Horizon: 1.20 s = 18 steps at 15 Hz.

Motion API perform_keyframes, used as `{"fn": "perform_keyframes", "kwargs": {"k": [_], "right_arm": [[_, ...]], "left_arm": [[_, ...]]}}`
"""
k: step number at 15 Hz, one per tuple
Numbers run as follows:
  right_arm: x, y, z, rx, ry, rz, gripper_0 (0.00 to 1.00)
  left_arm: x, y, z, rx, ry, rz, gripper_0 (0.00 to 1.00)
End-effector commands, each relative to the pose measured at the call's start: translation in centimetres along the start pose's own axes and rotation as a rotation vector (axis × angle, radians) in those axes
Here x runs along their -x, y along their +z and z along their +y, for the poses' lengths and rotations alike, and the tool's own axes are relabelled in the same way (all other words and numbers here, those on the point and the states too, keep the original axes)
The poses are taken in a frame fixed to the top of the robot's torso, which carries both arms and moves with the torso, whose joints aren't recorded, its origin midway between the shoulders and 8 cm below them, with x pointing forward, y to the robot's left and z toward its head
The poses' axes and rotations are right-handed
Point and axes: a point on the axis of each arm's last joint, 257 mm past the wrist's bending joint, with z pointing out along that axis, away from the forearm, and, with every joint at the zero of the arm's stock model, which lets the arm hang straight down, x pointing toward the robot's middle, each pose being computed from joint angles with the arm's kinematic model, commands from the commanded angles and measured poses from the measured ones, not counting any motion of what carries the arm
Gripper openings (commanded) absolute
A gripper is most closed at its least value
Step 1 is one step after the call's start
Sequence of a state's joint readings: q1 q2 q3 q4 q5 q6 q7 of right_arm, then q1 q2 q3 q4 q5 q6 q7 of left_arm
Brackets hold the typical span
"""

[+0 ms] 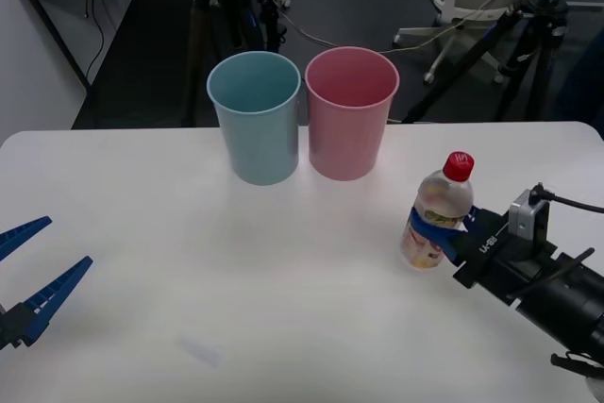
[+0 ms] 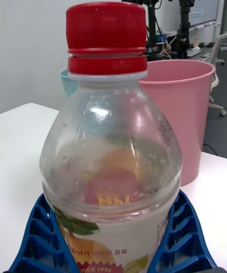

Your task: Grasp the object on the table and drop it into the matching bin: aluminum can to the light blue bin, PET bottle to the pink bin.

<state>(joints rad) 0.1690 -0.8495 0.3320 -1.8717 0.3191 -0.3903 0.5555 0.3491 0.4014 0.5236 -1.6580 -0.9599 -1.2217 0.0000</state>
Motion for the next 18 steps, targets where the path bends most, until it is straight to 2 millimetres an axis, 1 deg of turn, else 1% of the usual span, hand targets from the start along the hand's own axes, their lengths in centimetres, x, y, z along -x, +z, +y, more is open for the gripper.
{"fn": "perform_keyframes", "kwargs": {"k": [1, 3, 4, 5, 8, 9, 10, 11, 12, 15, 18], "right_arm": [[2.2, -0.1, 0.1, 0.018, -0.016, -0.026, 0.0], [4.2, -0.1, 0.0, 0.025, -0.045, -0.036, 0.0], [5.5, -0.1, 0.2, 0.035, -0.035, -0.038, 0.0], [6.5, 0.0, 0.3, 0.043, -0.028, -0.034, 0.0], [10.1, 0.6, 0.9, 0.068, -0.02, -0.024, 0.0], [11.0, 0.9, 0.7, 0.069, -0.022, -0.02, 0.0], [12.3, 1.5, 0.6, 0.071, -0.039, -0.023, 0.0], [13.1, 2.0, 0.4, 0.07, -0.051, -0.025, 0.0], [13.5, 2.4, 0.3, 0.069, -0.028, -0.024, 0.0], [16.3, 4.7, 0.1, 0.087, 0.014, -0.028, 0.0], [18.8, 8.2, -0.4, 0.109, 0.026, -0.044, 0.0]], "left_arm": [[0.0, 0.0, 0.0, 0.0, 0.0, 0.0, 1.0], [0.0, 0.0, 0.0, 0.0, 0.0, 0.0, 1.0], [0.0, 0.0, 0.0, 0.0, 0.0, 0.0, 1.0], [0.0, 0.0, 0.0, 0.0, 0.0, 0.0, 1.0], [0.0, 0.0, 0.0, 0.0, 0.0, 0.0, 1.0], [0.0, 0.0, 0.0, 0.0, 0.0, 0.0, 1.0], [0.0, 0.0, 0.0, 0.0, 0.0, 0.0, 1.0], [0.0, 0.0, 0.0, 0.0, 0.0, 0.0, 1.0], [0.0, 0.0, 0.0, 0.0, 0.0, 0.0, 1.0], [0.0, 0.0, 0.0, 0.0, 0.0, 0.0, 1.0], [0.0, 0.0, 0.0, 0.0, 0.0, 0.0, 1.0]]}}
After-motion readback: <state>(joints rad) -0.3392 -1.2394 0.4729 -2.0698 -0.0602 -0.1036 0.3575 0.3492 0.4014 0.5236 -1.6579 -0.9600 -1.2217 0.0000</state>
